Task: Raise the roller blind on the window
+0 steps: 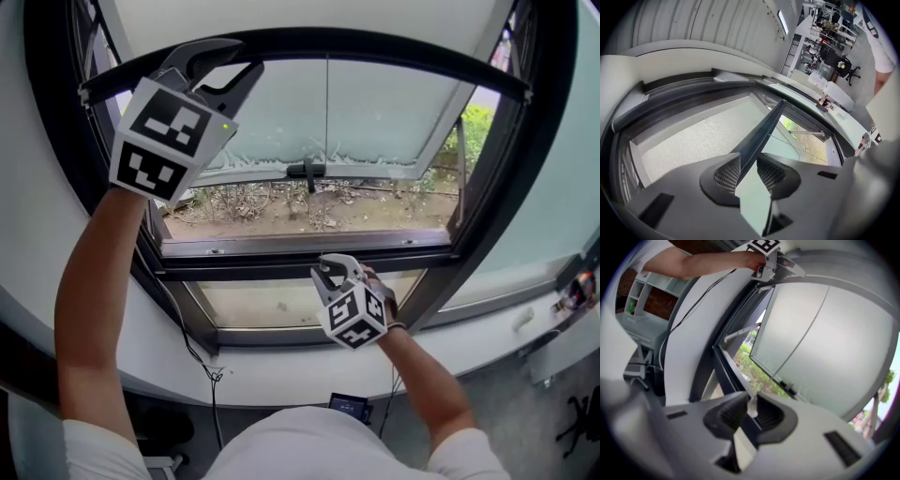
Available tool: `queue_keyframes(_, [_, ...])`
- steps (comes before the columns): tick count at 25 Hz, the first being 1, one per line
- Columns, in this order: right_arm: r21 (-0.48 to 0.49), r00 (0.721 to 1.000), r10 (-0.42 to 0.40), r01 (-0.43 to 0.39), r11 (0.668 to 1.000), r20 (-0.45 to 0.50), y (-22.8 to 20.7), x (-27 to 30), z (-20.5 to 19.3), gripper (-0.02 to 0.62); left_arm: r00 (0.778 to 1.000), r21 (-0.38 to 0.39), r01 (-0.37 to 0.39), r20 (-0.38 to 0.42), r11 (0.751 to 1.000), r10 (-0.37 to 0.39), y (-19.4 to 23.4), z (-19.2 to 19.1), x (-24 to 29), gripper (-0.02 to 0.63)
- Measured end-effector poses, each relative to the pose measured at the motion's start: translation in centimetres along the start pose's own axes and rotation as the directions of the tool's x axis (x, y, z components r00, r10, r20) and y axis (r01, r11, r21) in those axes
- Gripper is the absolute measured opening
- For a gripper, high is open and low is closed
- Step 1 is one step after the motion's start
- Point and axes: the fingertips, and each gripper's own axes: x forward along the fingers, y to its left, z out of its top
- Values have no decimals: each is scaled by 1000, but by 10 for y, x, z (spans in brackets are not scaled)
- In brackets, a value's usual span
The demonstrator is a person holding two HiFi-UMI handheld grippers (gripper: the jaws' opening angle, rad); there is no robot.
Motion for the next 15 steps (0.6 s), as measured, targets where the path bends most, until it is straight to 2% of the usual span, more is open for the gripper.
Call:
queue_keyframes(3, [10, 1000, -5, 5, 1000, 1, -1, -2, 0, 73, 999, -8, -22, 38, 1000, 23, -1, 7, -5, 109])
queue_keyframes(7, [17, 1000, -12, 12, 1000, -1, -2, -3, -1, 73, 998, -49, -11, 65, 999, 14, -8, 9, -13, 109])
queue_keyframes(12, [13, 1000, -16, 16, 1000, -5, -1, -5, 0, 73, 995, -172, -10, 92, 985, 26, -17, 1, -27, 109])
queue_keyframes(15, [20, 1000, -20, 20, 1000, -7, -2, -5, 0, 74, 992, -232, -31, 113, 972, 59, -19, -5, -36, 109])
